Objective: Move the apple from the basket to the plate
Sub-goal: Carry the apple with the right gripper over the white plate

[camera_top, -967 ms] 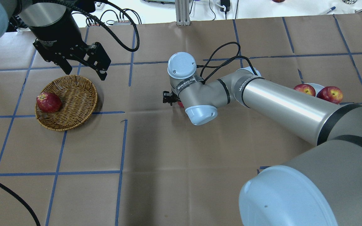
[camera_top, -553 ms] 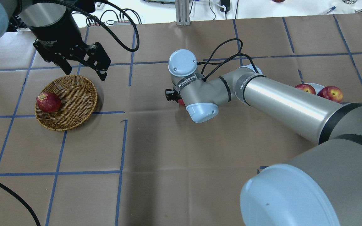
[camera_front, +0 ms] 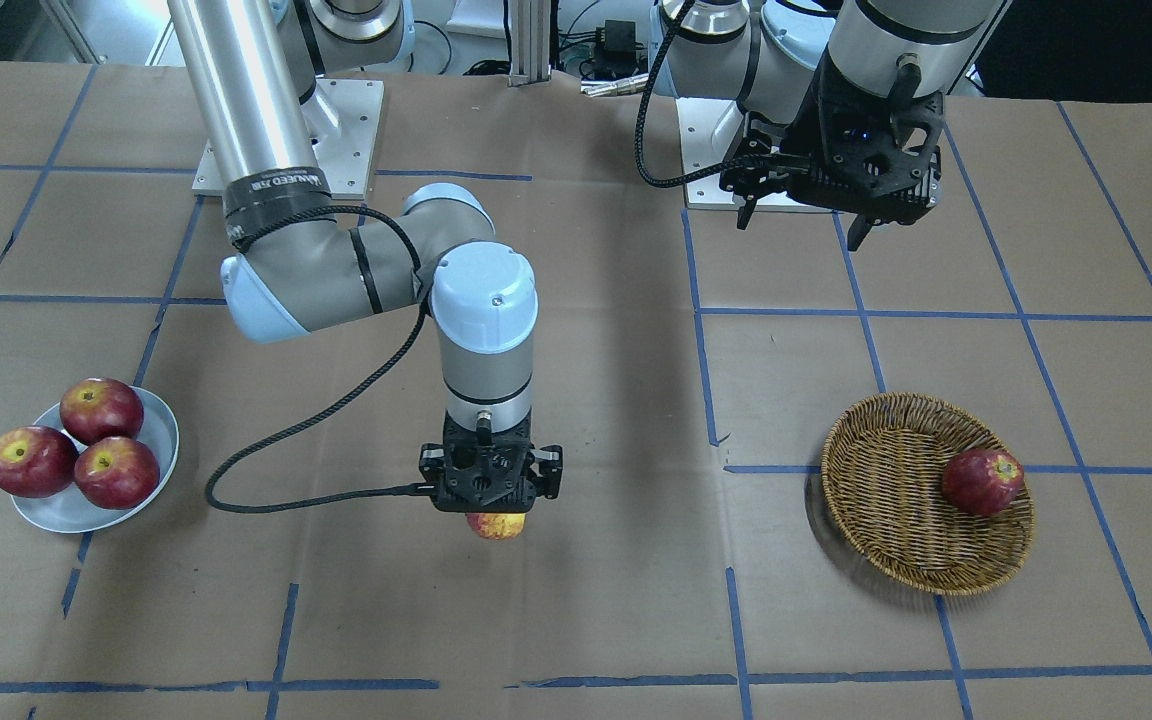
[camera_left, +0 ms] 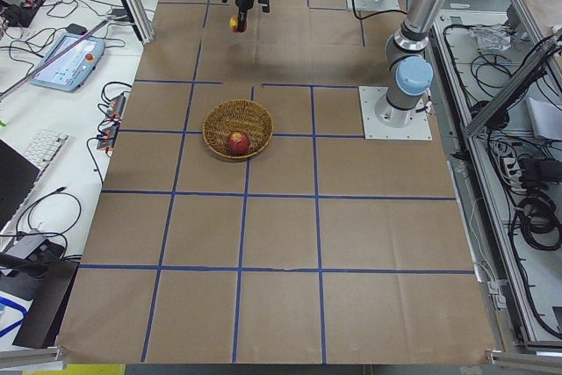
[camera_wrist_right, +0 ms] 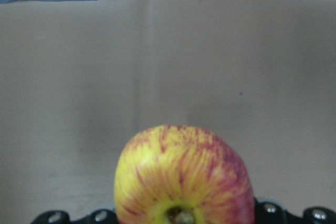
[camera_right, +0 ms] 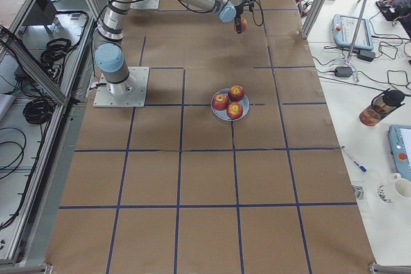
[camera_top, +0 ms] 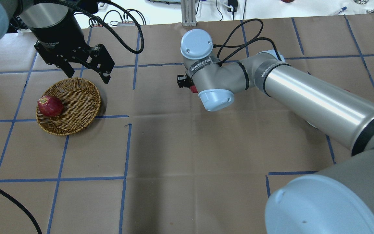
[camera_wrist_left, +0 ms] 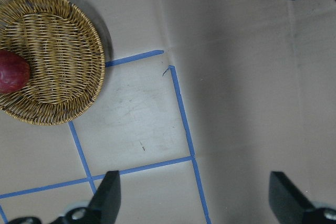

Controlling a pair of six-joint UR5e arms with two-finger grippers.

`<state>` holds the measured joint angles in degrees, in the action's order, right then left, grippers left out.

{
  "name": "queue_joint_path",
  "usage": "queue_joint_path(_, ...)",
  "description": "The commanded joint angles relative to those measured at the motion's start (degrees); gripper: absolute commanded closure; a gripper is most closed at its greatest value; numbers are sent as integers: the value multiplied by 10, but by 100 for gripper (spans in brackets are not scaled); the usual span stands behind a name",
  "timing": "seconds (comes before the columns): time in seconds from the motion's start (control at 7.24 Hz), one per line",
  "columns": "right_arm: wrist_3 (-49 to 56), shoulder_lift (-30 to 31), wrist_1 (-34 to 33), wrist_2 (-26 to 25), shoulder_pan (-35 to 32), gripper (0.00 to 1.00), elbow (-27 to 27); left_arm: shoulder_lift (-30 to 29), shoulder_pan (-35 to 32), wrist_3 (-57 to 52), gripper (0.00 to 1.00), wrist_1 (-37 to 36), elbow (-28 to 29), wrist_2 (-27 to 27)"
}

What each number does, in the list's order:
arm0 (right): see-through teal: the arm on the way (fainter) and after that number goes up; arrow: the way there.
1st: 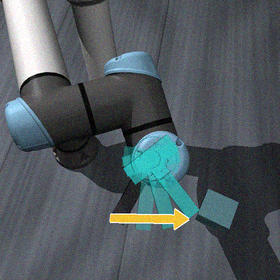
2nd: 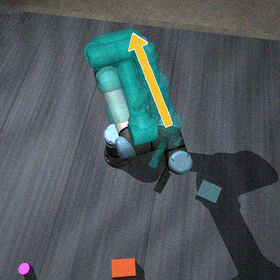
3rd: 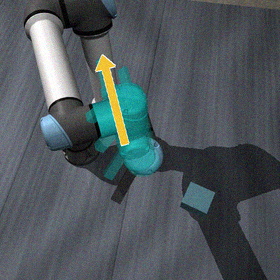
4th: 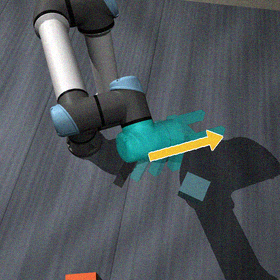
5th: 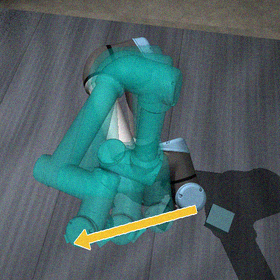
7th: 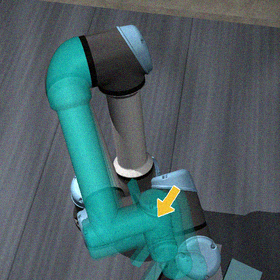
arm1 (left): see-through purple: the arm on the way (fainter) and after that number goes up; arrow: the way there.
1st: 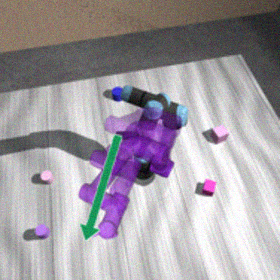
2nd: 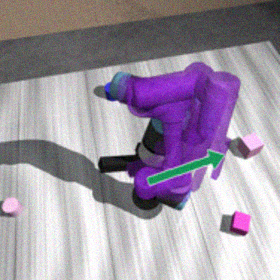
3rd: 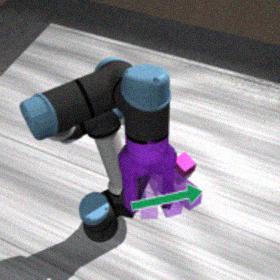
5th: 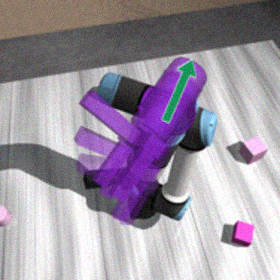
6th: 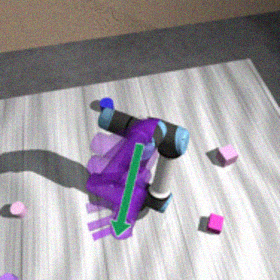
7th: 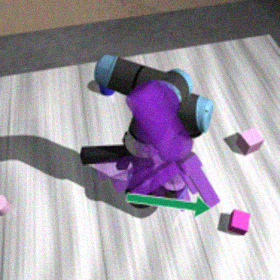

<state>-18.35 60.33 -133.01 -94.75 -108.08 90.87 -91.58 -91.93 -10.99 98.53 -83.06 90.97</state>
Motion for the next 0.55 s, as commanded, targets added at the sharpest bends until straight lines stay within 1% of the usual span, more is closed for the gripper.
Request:
queue_joint_path(0.0, 132, 69, 91, 7, 102, 45, -5, 0, 0, 0, 1, 0, 0, 0)
queue_joint_path(0.14, 182, 94, 120, 13, 144, 45, -4, 0, 0, -1, 1, 0, 0, 0)
queue_joint_path(0.28, 251, 111, 138, 18, 191, 46, 9, 0, 0, -2, 1, 0, 0, 0)
queue_joint_path(0.41, 315, 130, 141, 41, 247, 47, 35, 0, 0, -2, 1, 0, 0, 0)
